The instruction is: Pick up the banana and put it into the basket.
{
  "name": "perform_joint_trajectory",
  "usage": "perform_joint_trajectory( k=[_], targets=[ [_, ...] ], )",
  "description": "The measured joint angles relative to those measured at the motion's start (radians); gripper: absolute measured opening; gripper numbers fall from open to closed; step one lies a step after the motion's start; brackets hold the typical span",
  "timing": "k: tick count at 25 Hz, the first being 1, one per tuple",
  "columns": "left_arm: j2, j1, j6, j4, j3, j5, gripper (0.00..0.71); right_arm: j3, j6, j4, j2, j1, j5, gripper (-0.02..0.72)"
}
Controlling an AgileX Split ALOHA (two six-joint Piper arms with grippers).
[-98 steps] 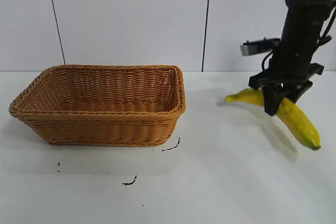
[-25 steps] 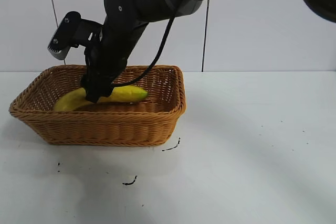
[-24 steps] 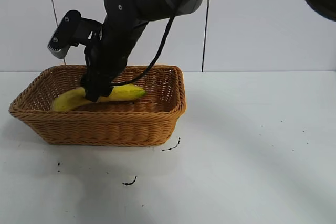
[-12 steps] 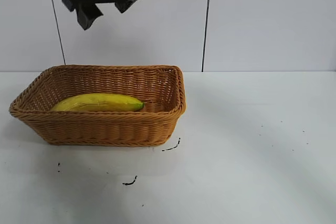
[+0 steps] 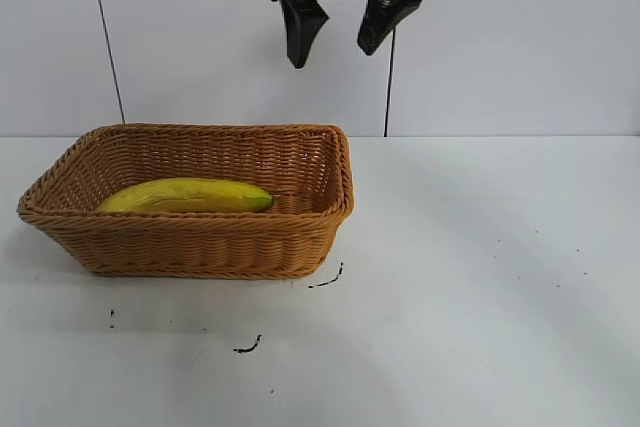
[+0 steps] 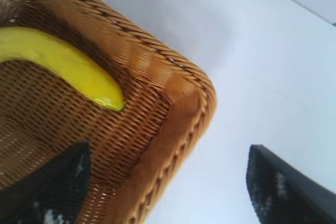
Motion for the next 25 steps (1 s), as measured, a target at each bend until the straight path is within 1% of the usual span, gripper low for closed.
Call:
perform_joint_trajectory(
  k=[5,8,11,16,19,22,25],
  targets=[
    [0.0,0.0,0.0,0.0,0.0,0.0,0.695,0.0,0.0,-0.001,0.0,-0.162,0.009,0.585],
    [0.0,0.0,0.0,0.0,0.0,0.0,0.695,0.0,-0.015,-0.001,0.0,-0.213,0.048,0.583],
    [0.0,0.0,0.0,0.0,0.0,0.0,0.695,0.0,-0.027,0.0,0.0,-0.224,0.089,0.583],
    [0.0,0.0,0.0,0.0,0.0,0.0,0.695,0.0,-0.03,0.016,0.0,-0.224,0.098,0.583],
    [0.0,0.0,0.0,0.0,0.0,0.0,0.695,0.02,-0.035,0.055,-0.011,-0.224,0.096,0.583],
    [0.0,0.0,0.0,0.0,0.0,0.0,0.695,0.105,-0.054,0.121,-0.059,-0.224,0.096,0.583],
    [0.0,0.0,0.0,0.0,0.0,0.0,0.695,0.233,-0.057,0.135,-0.139,-0.224,0.095,0.583]
  ],
)
